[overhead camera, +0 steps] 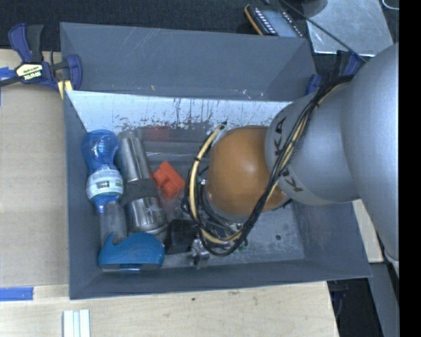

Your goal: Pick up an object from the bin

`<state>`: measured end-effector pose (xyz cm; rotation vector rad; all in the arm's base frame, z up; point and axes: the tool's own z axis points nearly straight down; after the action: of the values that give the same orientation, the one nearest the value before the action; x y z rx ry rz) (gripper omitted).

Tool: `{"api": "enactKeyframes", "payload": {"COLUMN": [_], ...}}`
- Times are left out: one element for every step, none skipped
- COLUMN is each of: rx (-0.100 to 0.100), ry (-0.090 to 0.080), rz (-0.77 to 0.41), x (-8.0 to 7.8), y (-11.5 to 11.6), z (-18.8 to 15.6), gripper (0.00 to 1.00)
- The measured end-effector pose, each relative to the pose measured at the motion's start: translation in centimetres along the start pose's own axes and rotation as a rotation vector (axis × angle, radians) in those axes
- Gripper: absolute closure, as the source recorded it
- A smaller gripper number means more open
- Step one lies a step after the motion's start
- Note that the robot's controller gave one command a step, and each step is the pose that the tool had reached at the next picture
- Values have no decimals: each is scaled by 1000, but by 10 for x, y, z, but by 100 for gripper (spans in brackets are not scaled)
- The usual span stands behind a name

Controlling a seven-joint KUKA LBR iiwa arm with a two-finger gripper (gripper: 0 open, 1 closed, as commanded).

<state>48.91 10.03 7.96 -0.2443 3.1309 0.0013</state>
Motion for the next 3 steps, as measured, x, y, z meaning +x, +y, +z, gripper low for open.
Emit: {"api": "enactKeyframes", "payload": {"rx": [-1, 0, 0], "ry": [-5, 3, 3], "rz": [42, 0, 0], "x": [-31, 1, 1], "y": [-22, 0, 0], "z": [10, 2, 2], "gripper": [0, 100, 100]}}
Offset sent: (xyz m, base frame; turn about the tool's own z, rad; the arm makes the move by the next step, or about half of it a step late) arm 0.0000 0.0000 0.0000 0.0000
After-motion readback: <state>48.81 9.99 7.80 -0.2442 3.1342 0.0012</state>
